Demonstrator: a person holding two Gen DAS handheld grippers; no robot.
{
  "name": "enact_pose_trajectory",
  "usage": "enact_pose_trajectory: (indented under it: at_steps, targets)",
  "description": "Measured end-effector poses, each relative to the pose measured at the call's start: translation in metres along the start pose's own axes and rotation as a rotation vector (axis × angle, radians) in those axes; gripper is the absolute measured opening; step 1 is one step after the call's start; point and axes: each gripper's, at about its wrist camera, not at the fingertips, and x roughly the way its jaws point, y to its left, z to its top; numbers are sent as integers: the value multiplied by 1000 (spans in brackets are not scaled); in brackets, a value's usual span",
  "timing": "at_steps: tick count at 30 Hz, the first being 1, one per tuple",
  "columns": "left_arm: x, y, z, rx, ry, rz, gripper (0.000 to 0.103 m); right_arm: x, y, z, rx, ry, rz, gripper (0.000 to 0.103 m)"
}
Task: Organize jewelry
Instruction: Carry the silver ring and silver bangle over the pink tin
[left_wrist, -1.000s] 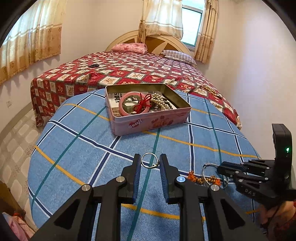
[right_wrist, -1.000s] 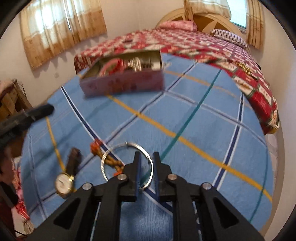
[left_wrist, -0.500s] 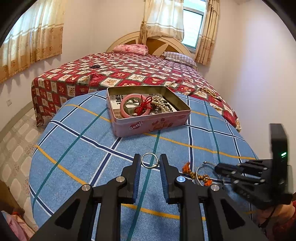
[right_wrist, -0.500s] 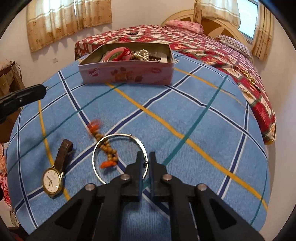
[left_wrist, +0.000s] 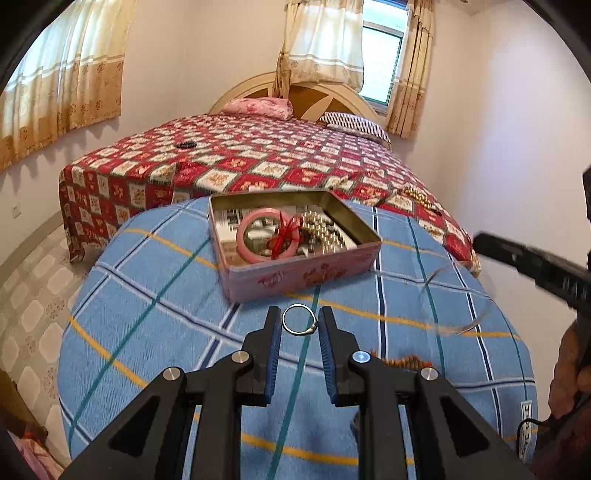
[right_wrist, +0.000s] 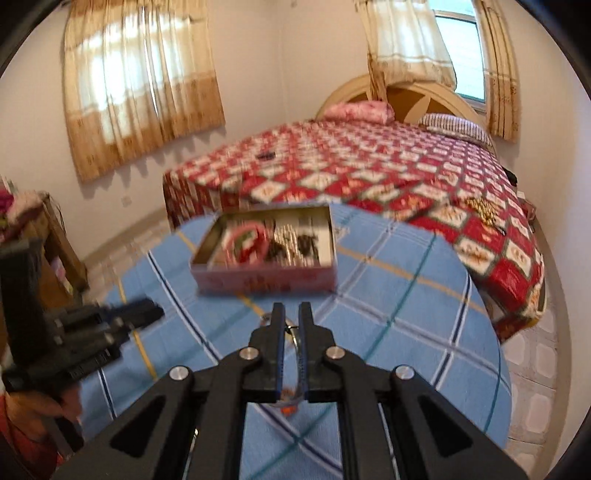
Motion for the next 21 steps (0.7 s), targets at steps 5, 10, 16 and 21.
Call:
enact_pose_trajectory:
  at_steps: [5,10,16,21]
  targets:
    - [18,6,24,-1,-18,3,20,29,4,35,2,-36,21,6]
    - [27,12,37,2,-30,-2,20,48,-14,44,24,1,30,7]
    - [38,10,31,6,-5,-15,20,54,-57,-15,136,159,-24,74]
    - [43,4,25,-4,16,-28,20,52,-89,-57,330,228,14,81]
